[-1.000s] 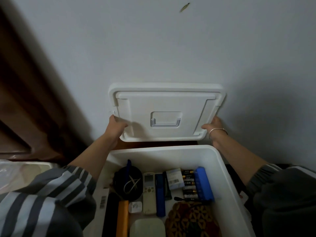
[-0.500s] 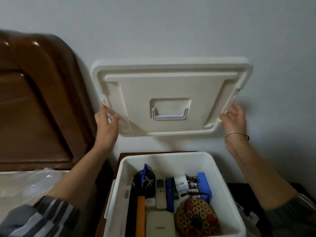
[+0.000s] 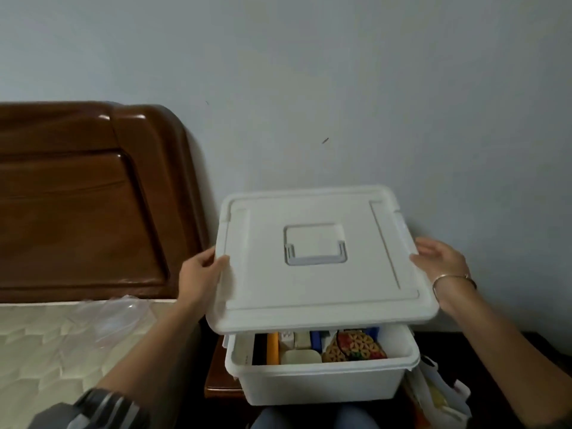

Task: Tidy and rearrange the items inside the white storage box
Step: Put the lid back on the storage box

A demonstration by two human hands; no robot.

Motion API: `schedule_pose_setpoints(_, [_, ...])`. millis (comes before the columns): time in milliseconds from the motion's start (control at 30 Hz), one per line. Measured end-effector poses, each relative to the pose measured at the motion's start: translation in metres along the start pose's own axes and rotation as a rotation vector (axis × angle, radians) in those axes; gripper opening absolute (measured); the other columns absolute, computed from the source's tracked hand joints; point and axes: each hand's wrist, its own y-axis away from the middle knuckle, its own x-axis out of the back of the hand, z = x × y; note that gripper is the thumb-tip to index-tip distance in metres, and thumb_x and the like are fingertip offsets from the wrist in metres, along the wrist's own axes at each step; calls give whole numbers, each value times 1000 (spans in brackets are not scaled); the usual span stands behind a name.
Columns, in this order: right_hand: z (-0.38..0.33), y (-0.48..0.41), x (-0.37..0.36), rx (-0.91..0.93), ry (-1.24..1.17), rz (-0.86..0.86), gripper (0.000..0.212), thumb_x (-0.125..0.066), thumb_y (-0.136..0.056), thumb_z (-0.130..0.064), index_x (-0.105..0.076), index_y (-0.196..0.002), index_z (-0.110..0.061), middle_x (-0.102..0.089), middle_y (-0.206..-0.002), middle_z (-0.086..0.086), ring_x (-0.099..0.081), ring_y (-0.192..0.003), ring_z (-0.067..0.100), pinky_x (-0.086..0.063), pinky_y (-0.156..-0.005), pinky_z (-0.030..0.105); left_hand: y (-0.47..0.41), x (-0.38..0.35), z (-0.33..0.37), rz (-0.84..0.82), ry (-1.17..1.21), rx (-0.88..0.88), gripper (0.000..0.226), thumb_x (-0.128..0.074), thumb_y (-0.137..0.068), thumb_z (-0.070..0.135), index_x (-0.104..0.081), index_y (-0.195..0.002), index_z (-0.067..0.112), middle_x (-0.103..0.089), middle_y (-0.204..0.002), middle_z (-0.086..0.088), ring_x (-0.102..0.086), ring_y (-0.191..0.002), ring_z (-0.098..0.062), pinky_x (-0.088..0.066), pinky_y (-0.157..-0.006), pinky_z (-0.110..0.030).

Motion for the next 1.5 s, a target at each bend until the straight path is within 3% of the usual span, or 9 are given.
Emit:
schedule_pose_setpoints(133, [46,12,11,-141,89,-71,46,-63,-80,12,-56,-124,-1,-62,-119,21,-59,-96,25,-46,-88,37,30,-8,-40,-126,-103,55,26,-55,-94,15,-71,-87,34,-74,-84,3,-69,-81,-19,-54,-73,-34])
schedule_pose_setpoints(400, [93,24,2,-238,205,-93,42,-50,-80,23,-53,-119,8,-59,-119,27,-58,-107,40,-44,-84,36,47,-31,-110,-220,-227,197,18,-47,-95,8,-62,-104,10,-66,-92,-5,-62,-97,-32,-47,-84,-39])
schedule_pose_setpoints(533, [102,21,-7,-232,281,-91,40,-49,-79,23,-55,-117,8,-61,-116,24,-58,-105,37,-43,-83,33,42,-37,-121,-218,-281,218,35,-45,-97,11,-54,-131,8,-66,-113,-9,-60,-103,-26,-44,-90,-38])
schedule_pose_setpoints(633, [111,18,-10,-220,338,-98,41,-50,-78,21,-57,-115,5,-63,-114,22,-59,-96,28,-43,-83,31,37,-41,-125,-217,-277,225,38,-45,-98,12,-50,-135,7,-65,-111,-8,-60,-97,-21,-45,-85,-34])
schedule_pose_setpoints(767, [118,15,-14,-207,389,-100,41,-51,-78,17,-59,-115,0,-65,-113,18,-57,-92,22,-43,-84,30,33,-45,-129,-196,-265,271,41,-43,-100,12,-45,-140,5,-59,-130,-13,-55,-117,-29,-41,-104,-44])
schedule_pose_setpoints(900, [124,12,-17,-184,414,-110,41,-52,-79,16,-59,-115,-2,-65,-113,15,-57,-93,21,-43,-84,30,30,-48,-137,-180,-270,288,38,-42,-100,13,-46,-137,3,-58,-129,-17,-53,-119,-34,-39,-105,-50])
schedule_pose_setpoints(1200, [130,5,-17,-123,646,-188,41,-57,-83,4,-55,-123,-3,-63,-120,15,-59,-109,32,-45,-93,37,20,-48,-145,-243,-339,224,44,-42,-102,17,-39,-146,20,-53,-139,1,-47,-129,-25,-38,-103,-32])
schedule_pose_setpoints(1367, [124,-27,-35,-51,862,-419,72,-60,-92,-23,-20,-148,-2,-22,-155,15,-22,-143,28,-21,-114,35,-10,-54,-136,-302,-578,26,48,-38,-103,20,-28,-148,7,-32,-154,-8,-19,-147,-29,-23,-116,-39])
schedule_pose_setpoints(1500, [134,-49,-55,-45,981,-547,73,-45,-99,-31,1,-150,-6,7,-159,10,3,-148,22,-7,-119,35,-36,-73,-131,-392,-782,-35,59,-29,-105,30,-5,-154,9,-2,-163,-4,1,-150,-22,-12,-120,-39])
